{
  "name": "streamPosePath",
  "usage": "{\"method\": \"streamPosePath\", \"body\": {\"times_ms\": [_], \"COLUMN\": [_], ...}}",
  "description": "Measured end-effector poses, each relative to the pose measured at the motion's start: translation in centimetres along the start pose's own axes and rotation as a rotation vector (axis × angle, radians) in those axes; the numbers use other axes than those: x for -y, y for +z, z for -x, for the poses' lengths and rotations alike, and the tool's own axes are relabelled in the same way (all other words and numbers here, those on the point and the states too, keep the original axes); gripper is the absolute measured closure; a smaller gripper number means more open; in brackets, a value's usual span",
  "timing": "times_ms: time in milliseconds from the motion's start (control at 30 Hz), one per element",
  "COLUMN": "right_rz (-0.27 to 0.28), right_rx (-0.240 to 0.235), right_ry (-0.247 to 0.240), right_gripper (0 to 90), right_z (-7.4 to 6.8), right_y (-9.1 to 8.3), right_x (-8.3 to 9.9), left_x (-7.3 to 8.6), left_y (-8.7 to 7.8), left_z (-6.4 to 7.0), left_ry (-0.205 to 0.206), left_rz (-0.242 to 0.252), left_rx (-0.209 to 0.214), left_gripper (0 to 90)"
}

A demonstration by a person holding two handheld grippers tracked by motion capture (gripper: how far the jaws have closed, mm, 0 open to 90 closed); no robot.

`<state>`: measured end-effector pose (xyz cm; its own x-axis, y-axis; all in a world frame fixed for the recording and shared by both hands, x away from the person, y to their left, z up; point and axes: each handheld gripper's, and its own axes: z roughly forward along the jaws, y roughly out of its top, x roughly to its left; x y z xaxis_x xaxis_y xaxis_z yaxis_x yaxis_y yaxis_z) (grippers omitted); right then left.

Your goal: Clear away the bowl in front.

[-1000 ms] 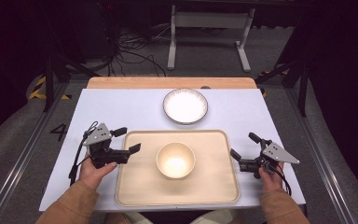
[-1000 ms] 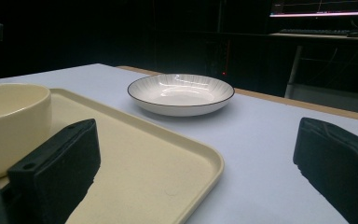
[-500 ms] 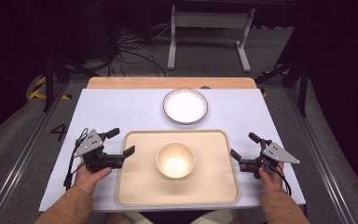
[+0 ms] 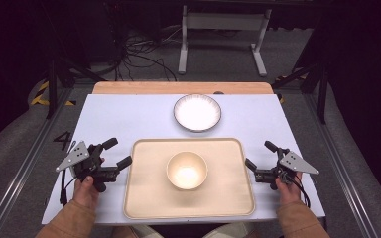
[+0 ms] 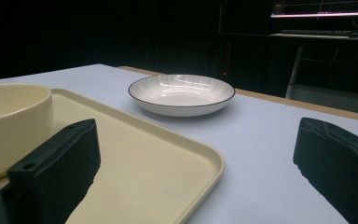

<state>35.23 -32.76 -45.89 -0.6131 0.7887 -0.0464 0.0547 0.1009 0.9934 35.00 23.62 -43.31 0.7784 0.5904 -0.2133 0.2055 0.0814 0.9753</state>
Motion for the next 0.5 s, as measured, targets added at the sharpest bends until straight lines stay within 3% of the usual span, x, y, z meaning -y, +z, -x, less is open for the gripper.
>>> {"method": "streamPosePath", "body": {"times_ms": [67, 133, 233, 333, 500], "right_rz": [-0.001, 0.000, 0.000, 0.001, 0.001], "right_rx": [0.001, 0.001, 0.002, 0.002, 0.003], "right_ry": [0.002, 0.002, 0.002, 0.002, 0.002], "right_gripper": [1.0, 1.0, 1.0, 1.0, 1.0], "right_z": [0.0, 0.0, 0.0, 0.0, 0.0], "right_y": [0.0, 0.0, 0.0, 0.0, 0.0], "right_x": [0.0, 0.0, 0.0, 0.0, 0.0], "left_x": [0.2, 0.6, 1.1, 1.8, 2.6], "left_y": [-0.1, 0.0, 0.0, -0.1, 0.0], "left_z": [-0.1, 0.1, 0.0, -0.1, 0.0], "left_ry": [0.027, 0.083, 0.063, 0.131, 0.161], "left_rz": [-0.008, -0.038, -0.043, -0.023, -0.015], "left_rx": [-0.027, -0.069, -0.042, -0.008, 0.045], "left_gripper": [7.3, 7.6, 7.7, 7.1, 5.4]}}
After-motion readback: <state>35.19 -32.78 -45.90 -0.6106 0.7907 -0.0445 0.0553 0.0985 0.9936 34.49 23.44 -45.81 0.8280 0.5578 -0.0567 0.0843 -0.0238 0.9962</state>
